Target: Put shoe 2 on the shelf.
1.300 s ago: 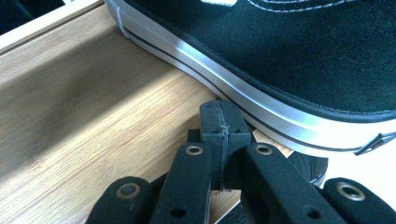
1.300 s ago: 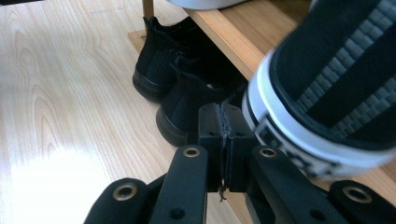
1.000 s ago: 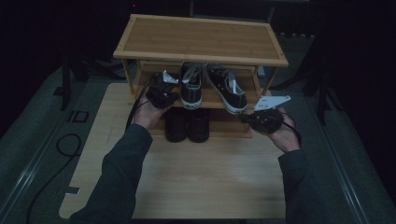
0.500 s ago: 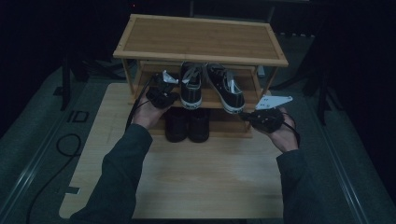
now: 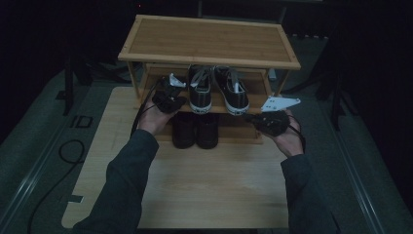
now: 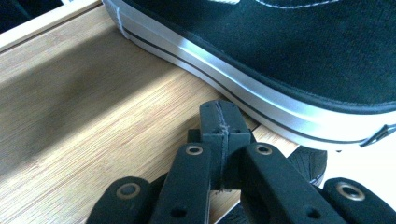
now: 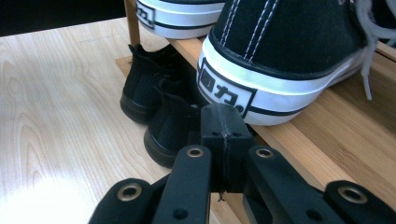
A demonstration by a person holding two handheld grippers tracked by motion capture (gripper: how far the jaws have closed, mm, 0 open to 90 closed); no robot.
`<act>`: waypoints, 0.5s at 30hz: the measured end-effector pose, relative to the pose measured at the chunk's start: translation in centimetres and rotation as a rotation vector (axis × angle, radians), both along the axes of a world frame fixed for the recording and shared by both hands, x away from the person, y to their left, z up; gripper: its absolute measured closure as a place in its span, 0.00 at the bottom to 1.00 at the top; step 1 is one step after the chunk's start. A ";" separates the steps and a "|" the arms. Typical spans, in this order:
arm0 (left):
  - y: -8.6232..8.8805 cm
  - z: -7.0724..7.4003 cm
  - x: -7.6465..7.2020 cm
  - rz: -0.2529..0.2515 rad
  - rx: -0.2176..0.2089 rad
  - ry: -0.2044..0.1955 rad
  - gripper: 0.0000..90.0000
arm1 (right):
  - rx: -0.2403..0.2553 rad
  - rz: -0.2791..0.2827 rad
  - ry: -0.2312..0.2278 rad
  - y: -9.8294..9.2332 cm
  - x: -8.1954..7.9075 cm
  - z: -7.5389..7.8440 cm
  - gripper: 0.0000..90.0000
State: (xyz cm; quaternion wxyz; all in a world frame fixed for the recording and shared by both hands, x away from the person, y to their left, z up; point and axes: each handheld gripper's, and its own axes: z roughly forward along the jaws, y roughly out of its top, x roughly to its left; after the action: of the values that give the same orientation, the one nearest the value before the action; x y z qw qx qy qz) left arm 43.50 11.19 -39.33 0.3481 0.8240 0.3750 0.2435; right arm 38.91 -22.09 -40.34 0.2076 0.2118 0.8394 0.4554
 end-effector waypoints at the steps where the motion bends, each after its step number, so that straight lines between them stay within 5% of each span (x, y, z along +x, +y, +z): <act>1: 0.0 0.0 0.0 0.000 0.000 0.000 1.00 | -0.004 0.008 -0.002 0.3 0.0 0.0 1.00; 15: 0.0 0.0 0.0 0.003 -0.001 0.001 1.00 | -0.046 0.061 0.011 2.7 0.3 -0.9 1.00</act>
State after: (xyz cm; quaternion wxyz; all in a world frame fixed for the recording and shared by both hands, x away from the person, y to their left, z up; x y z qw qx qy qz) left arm 43.50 11.18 -39.34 0.3480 0.8234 0.3765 0.2432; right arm 39.23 -19.40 -41.22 0.1939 0.1838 0.8569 0.4408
